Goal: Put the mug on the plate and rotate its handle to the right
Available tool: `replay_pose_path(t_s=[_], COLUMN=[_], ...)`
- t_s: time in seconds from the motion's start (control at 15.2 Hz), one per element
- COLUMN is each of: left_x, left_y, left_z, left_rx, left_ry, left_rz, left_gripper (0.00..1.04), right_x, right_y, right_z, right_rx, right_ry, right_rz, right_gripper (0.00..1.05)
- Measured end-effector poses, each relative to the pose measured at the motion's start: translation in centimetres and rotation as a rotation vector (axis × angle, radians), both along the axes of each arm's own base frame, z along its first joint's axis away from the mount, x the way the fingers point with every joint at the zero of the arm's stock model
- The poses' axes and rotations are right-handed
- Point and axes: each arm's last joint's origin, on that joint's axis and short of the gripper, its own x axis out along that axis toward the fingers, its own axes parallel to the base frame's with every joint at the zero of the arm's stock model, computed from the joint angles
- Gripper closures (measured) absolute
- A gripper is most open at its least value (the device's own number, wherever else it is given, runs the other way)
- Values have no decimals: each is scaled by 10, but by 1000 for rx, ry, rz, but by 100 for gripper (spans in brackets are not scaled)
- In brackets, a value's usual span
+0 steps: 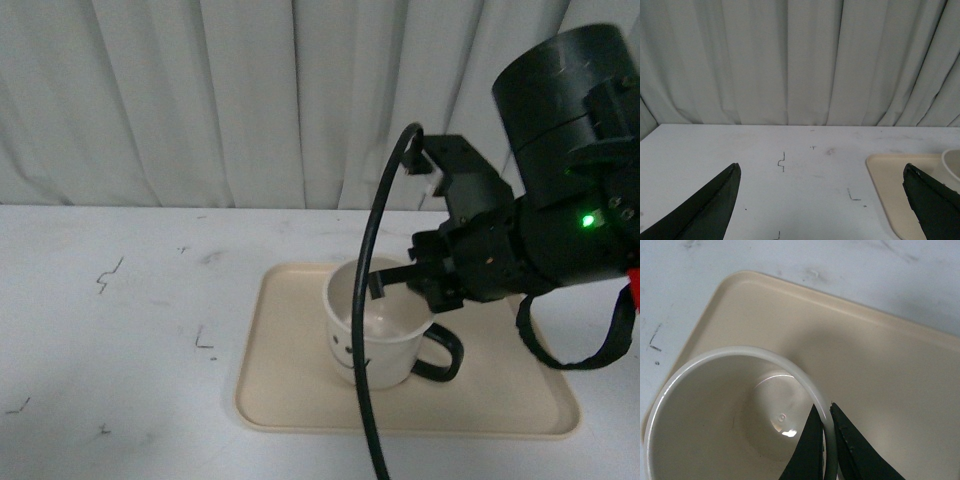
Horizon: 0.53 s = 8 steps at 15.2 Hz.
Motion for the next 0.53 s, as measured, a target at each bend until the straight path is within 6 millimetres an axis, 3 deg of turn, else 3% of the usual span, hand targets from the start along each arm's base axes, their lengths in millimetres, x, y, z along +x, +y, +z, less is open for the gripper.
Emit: replay_pose_path(t_s=[0.26, 0.53], left_x=[0, 0], left_y=[0, 0], left_z=[0, 0], left_rx=[0, 0], left_ry=[0, 0], left_rz=[0, 0], left_gripper=[7, 7], right_x=[5, 5], right_y=[-25, -39], right_z=[29, 28], right_rx=[-140, -188], right_ry=[-120, -157], right_rz=[190, 388], right_gripper=[101, 101])
